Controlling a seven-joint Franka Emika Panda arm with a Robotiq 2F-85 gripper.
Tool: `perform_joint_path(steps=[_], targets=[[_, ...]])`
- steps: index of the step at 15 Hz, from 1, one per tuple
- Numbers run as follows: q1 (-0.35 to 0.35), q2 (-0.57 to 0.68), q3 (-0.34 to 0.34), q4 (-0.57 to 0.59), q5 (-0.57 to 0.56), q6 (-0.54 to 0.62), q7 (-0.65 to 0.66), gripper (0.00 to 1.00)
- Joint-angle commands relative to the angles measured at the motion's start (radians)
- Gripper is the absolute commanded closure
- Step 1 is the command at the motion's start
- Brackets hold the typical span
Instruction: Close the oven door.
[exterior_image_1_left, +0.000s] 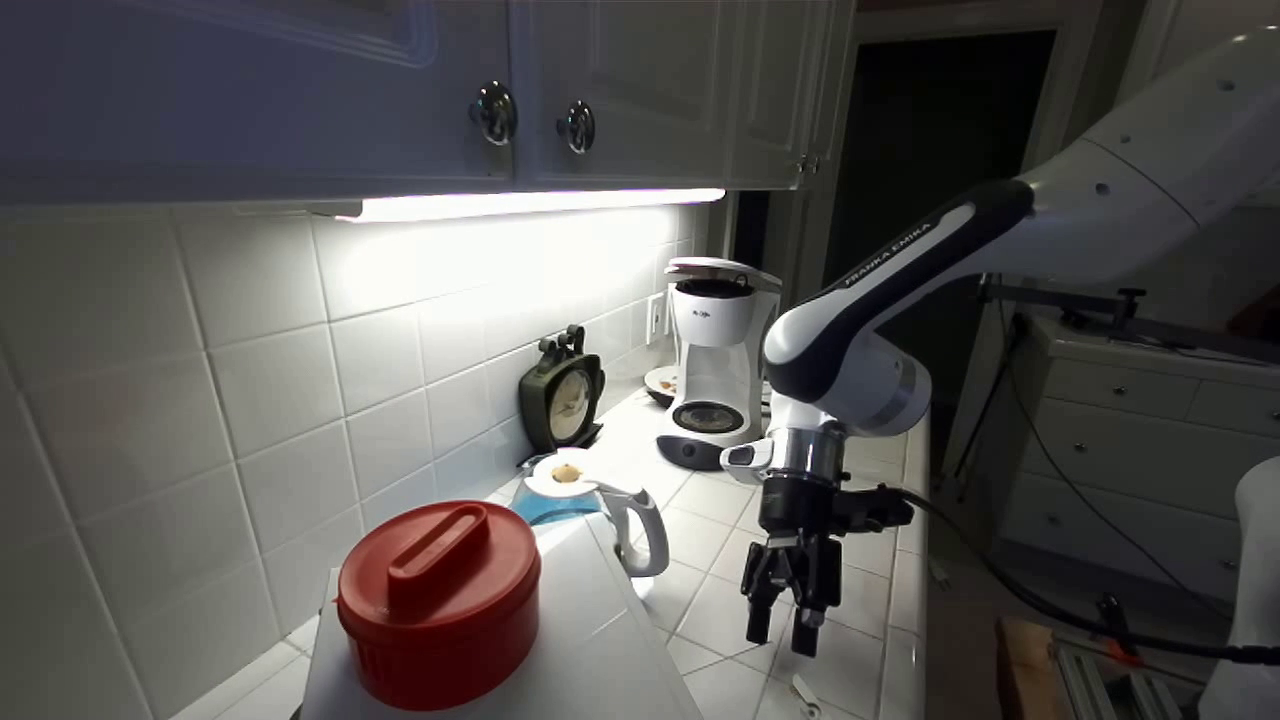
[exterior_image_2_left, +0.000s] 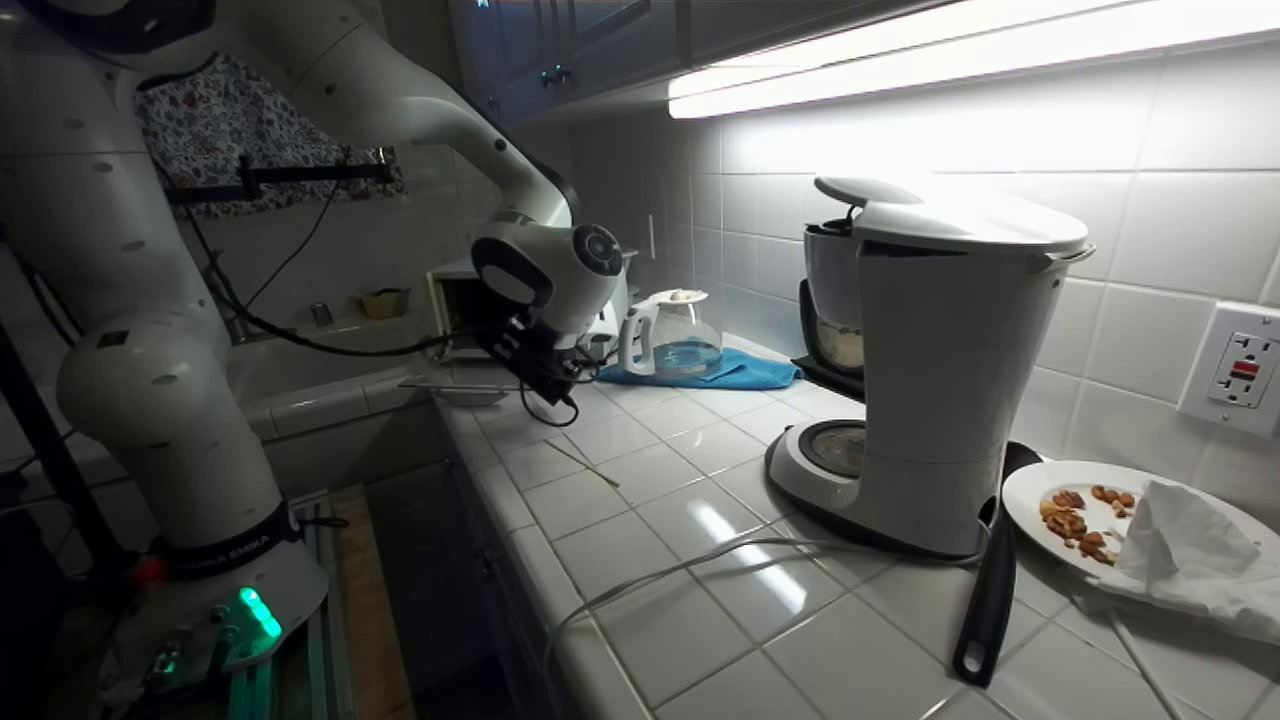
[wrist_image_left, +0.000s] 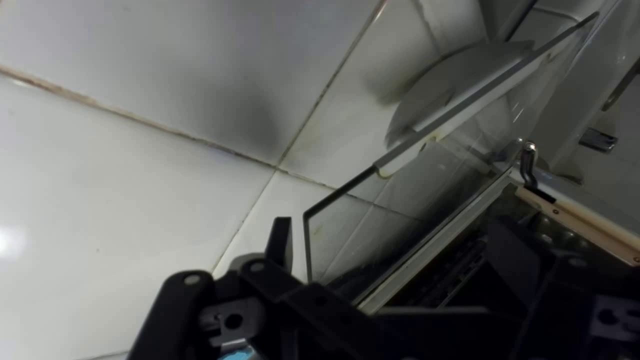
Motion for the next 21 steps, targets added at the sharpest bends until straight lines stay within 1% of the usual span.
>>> perform_joint_path(steps=[1,8,21], targets=[[-0.028,0.047,0.015,0.037,0.033,-0.047,-0.024,0.0],[-0.044,0.09,0.02,0.072,0.036,-0.095,-0.022,0.0],[-0.093,0.17,0.018,0.154,0.058,-0.3,-0.011,0.0]])
